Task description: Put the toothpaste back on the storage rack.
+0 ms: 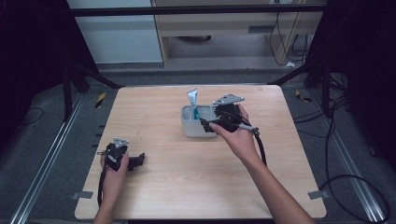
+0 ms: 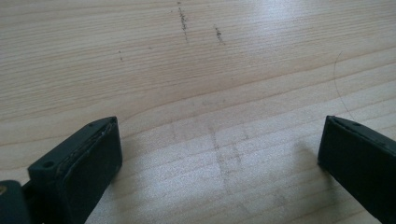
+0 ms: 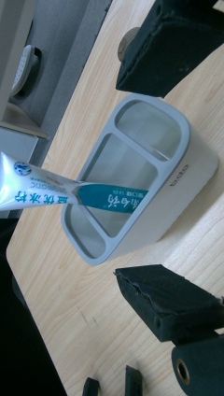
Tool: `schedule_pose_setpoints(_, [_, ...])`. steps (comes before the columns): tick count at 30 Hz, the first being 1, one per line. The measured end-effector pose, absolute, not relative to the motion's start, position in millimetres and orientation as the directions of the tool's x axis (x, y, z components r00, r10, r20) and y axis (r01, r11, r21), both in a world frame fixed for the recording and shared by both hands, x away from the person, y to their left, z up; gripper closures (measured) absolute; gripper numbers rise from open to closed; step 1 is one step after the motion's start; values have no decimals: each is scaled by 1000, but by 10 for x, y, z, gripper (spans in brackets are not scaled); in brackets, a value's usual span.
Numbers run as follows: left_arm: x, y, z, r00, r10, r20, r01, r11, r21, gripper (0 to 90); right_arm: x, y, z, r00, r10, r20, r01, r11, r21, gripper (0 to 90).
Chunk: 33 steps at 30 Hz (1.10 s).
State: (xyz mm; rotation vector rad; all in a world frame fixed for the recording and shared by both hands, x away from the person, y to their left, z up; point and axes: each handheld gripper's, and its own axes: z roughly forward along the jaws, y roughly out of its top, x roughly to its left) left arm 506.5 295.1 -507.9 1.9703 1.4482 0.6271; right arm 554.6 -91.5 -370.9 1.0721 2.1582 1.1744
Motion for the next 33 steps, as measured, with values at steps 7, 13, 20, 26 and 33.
schedule_pose_setpoints(7, [5064, 2951, -5079, 290, 957, 21, 669, -219, 710, 0, 5510, -1005, -3740, -587, 809, -30, 417, 334, 845, 88])
schedule_pose_setpoints(13, [5065, 2952, -5079, 291, 957, 20, 669, -218, 711, 0, 5466, -1083, -3761, -586, 810, -35, 417, 338, 843, 81])
schedule_pose_setpoints(20, [5065, 2952, -5079, 291, 956, 20, 669, -219, 710, 0, 5393, -1188, -3754, -586, 809, -39, 409, 337, 848, 79])
schedule_pose_setpoints(26, [5065, 2952, -5079, 292, 956, 21, 669, -219, 710, 0, 5346, -1290, -3777, -581, 813, -35, 414, 332, 847, 78])
schedule_pose_setpoints(33, [5065, 2952, -5079, 291, 956, 20, 669, -219, 710, 0, 5281, -1454, -3872, -569, 821, -41, 430, 340, 836, 79])
